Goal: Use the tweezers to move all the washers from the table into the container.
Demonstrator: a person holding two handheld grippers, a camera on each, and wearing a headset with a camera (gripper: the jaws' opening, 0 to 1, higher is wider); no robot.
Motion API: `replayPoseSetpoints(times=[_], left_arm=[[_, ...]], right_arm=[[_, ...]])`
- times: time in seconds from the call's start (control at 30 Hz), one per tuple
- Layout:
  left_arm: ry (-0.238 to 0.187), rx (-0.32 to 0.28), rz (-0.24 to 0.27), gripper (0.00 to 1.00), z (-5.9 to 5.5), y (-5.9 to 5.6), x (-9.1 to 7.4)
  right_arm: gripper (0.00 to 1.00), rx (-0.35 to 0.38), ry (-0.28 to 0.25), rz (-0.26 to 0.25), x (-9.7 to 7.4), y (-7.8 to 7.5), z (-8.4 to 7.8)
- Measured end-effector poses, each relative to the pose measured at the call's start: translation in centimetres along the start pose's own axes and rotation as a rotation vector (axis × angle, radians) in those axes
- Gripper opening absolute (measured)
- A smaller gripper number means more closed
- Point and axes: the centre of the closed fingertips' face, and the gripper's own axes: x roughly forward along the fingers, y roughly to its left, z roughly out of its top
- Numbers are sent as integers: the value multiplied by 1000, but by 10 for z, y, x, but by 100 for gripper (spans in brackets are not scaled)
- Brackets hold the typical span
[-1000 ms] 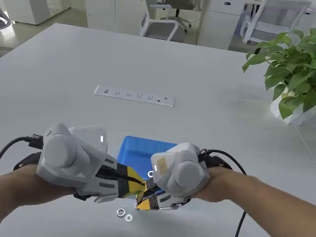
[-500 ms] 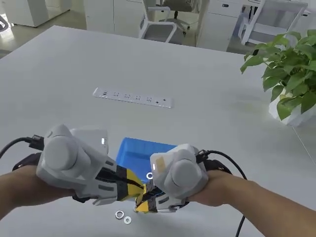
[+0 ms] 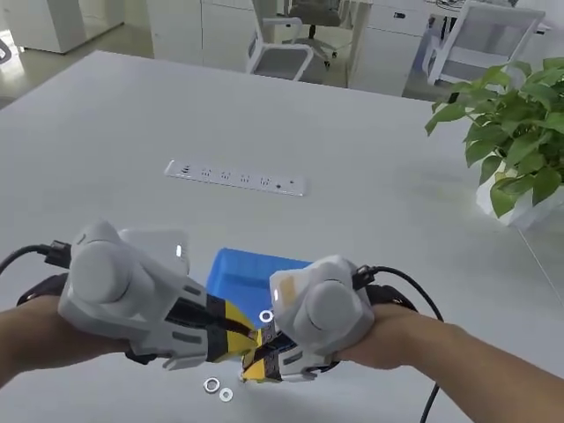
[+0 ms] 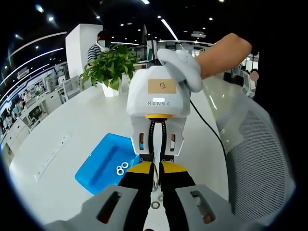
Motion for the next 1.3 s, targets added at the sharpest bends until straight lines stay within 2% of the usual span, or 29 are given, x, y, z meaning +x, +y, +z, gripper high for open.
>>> replayPoseSetpoints(times=[0.27, 0.57, 0.77, 1.03, 1.1, 1.23, 1.3], left_arm=[[-43, -17, 11, 15, 9, 1, -9], [-58, -26, 18, 21, 13, -2, -21], [-54, -49, 27, 28, 8, -2, -26], [-74, -98, 54, 49, 1, 4, -32], [-90, -109, 62, 54, 1, 6, -33], [-100, -126, 74, 58, -1, 8, -35], [-101, -139, 84, 64, -3, 10, -36]], right_arm=[[7, -1, -2, -5, -6, -1, 7], [7, 5, -3, -7, -15, -2, 13], [7, 10, -16, -11, -25, -5, 20], [7, 9, -27, -11, -38, -13, 30], [7, 6, -29, -14, -41, -16, 32], [7, 5, -31, -23, -49, -22, 34], [7, 4, -30, -30, -52, -26, 34]])
